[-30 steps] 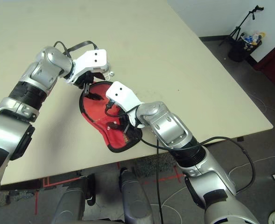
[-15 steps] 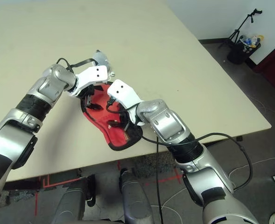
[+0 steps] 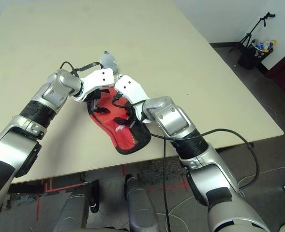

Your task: Store the ping-pong paddle in its case and zip it.

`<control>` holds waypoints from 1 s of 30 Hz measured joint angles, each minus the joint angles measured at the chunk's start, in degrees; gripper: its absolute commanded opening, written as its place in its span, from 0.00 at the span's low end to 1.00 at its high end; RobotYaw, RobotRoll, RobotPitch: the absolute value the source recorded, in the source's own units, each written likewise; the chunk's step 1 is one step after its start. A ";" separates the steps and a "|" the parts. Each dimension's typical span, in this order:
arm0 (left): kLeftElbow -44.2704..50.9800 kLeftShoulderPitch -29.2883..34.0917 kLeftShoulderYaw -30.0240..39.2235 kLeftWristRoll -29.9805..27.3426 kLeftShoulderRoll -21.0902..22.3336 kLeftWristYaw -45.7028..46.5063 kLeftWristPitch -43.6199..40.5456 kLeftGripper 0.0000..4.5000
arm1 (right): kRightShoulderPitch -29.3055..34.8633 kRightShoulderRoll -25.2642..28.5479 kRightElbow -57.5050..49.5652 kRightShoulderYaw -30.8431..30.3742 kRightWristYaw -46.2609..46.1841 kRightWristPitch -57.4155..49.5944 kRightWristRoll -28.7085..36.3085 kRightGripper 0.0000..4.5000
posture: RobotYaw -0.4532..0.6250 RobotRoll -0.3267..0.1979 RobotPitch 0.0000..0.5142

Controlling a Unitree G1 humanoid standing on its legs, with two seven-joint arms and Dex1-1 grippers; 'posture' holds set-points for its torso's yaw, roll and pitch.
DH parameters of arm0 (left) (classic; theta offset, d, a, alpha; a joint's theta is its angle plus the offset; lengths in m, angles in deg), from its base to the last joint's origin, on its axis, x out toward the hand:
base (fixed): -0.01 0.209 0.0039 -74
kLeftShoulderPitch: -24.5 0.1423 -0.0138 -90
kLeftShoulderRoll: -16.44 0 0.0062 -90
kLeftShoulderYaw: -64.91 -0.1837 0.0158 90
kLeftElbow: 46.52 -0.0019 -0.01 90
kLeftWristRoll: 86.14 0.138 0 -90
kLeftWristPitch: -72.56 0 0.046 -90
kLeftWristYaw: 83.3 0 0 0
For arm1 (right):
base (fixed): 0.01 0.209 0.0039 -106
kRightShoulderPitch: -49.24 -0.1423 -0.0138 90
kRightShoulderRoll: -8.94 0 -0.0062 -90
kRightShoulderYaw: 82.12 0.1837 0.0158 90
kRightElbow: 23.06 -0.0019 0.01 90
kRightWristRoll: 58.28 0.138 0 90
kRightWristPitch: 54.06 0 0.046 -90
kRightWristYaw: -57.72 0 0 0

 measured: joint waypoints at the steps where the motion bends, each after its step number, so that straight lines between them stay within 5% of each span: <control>1: 0.26 0.12 0.08 -0.10 -0.02 0.04 -0.21 1.00 | -0.07 -0.40 0.51 0.56 -0.89 0.00 -0.10 1.00 | 0.42 0.62 0.46; 9: 2.52 1.29 1.25 -2.24 -0.24 -0.09 -2.41 1.00 | -3.51 1.08 2.12 3.04 -3.19 -3.65 -1.39 1.00 | 0.42 0.62 0.45; 13: 4.12 2.06 1.51 -3.36 -0.11 -0.75 -3.46 1.00 | -7.21 -2.47 5.18 8.73 -10.40 -4.46 -2.91 1.00 | 0.43 0.62 0.45; 30: 13.07 5.24 1.38 -4.39 0.83 -0.86 -9.76 1.00 | -19.40 -16.91 33.24 18.32 -25.25 20.89 -5.07 1.00 | 0.46 0.62 0.46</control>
